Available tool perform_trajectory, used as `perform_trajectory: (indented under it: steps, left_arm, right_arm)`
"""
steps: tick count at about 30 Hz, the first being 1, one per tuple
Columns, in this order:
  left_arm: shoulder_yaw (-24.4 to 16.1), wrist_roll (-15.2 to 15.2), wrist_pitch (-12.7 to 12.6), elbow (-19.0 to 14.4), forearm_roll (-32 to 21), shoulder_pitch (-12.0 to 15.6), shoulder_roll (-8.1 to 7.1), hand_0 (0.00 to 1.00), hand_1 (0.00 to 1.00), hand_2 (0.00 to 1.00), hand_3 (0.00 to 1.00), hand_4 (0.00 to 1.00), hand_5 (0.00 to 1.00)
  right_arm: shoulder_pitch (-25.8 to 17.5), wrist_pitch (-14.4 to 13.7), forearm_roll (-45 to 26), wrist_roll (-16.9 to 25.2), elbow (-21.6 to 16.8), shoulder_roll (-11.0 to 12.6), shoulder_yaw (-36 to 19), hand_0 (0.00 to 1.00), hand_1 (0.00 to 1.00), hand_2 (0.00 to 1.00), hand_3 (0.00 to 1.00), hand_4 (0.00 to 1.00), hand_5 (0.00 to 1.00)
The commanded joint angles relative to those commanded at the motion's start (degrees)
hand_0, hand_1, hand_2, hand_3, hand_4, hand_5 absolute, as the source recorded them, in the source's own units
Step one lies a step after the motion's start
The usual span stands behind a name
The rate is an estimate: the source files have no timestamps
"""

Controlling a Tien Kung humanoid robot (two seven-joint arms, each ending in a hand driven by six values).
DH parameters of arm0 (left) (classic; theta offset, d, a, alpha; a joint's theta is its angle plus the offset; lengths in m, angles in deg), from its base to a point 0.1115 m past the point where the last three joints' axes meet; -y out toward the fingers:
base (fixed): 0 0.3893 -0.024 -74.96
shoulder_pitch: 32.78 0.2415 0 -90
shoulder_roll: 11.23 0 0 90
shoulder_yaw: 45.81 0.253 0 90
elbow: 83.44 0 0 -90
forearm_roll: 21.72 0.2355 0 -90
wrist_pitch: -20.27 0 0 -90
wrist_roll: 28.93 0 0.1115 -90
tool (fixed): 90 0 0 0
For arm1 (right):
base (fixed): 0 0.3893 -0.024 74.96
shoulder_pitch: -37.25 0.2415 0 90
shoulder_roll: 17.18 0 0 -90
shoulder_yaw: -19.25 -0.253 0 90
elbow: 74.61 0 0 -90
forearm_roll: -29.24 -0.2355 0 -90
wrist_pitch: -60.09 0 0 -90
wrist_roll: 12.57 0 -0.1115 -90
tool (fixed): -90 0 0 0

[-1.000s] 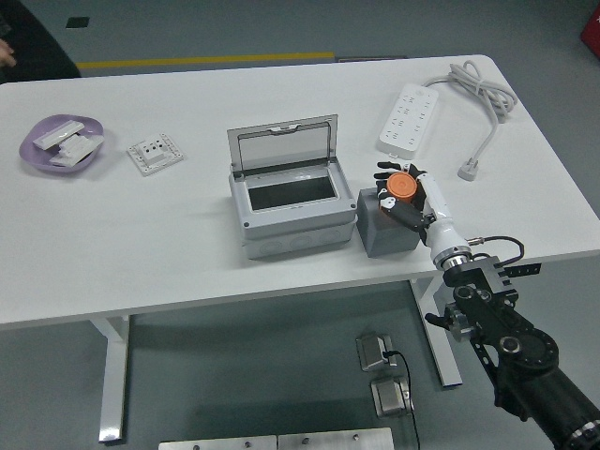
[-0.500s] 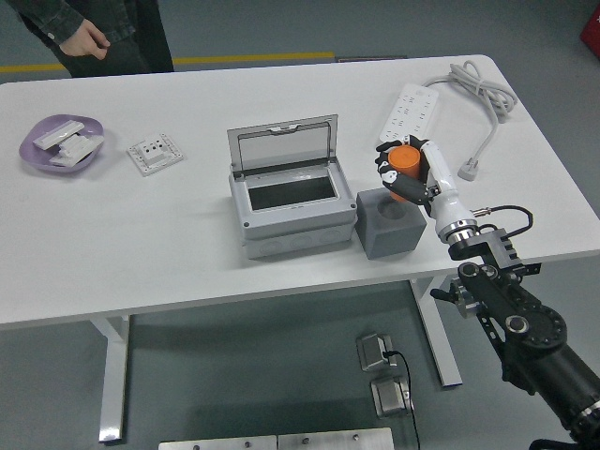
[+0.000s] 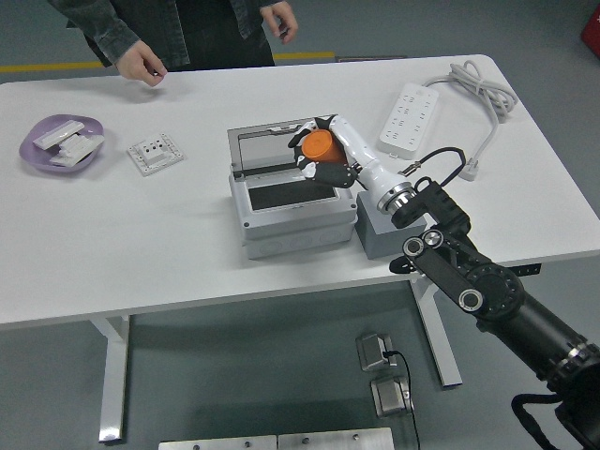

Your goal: Pick up the cylinder from the cube,place it in the box,flap close box

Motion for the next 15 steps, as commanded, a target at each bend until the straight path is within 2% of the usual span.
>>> perform_trajectory:
  steps: [10, 15]
  left_arm:
    - [-0.09, -0.11, 0.04, 0.00, 0.51, -0.16, -0.34, 0.662, 0.651, 0.606, 0.679, 0.655, 0.211]
    - [-0.57, -0.17, 0.05, 0.00, 1.29, -0.50, -0.50, 0.661, 0.651, 0.606, 0.680, 0.656, 0.213]
  right_arm:
    - [7.40, 1.52, 7.17, -1.12, 6.41, -3.14, 8.52, 0.396, 0.273, 0.350, 0.278, 0.002, 0.002]
    - [9.28, 2.48, 10.85, -0.31, 9.79, -3.16, 10.27, 0.400, 0.275, 0.351, 0.282, 0.002, 0.002]
